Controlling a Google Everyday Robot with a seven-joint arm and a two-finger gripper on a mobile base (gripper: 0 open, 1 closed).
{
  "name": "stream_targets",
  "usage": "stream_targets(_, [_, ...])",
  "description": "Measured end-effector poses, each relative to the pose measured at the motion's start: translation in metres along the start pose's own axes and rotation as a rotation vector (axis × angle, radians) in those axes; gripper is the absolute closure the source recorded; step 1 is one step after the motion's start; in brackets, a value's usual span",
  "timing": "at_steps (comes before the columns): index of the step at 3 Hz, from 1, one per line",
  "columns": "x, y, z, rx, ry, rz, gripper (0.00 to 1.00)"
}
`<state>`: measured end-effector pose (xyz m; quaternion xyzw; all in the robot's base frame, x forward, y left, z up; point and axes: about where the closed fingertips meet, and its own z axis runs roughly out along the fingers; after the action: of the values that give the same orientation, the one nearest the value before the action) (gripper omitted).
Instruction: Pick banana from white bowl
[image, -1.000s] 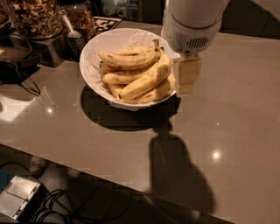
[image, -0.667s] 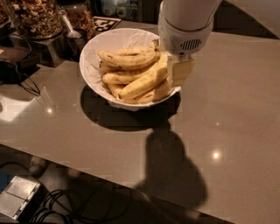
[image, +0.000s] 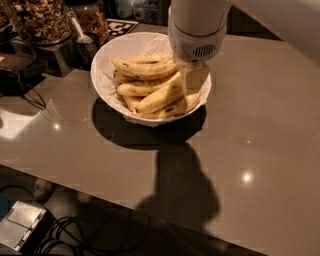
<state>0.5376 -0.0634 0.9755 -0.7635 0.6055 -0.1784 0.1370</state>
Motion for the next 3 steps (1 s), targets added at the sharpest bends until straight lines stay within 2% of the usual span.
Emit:
stream_targets(1, [-0.010, -0.002, 0.004, 0.001, -0.003, -0.038, 0.51])
stream_targets(3, [-0.023, 0.000, 0.022, -0.029, -0.002, -0.100, 0.54])
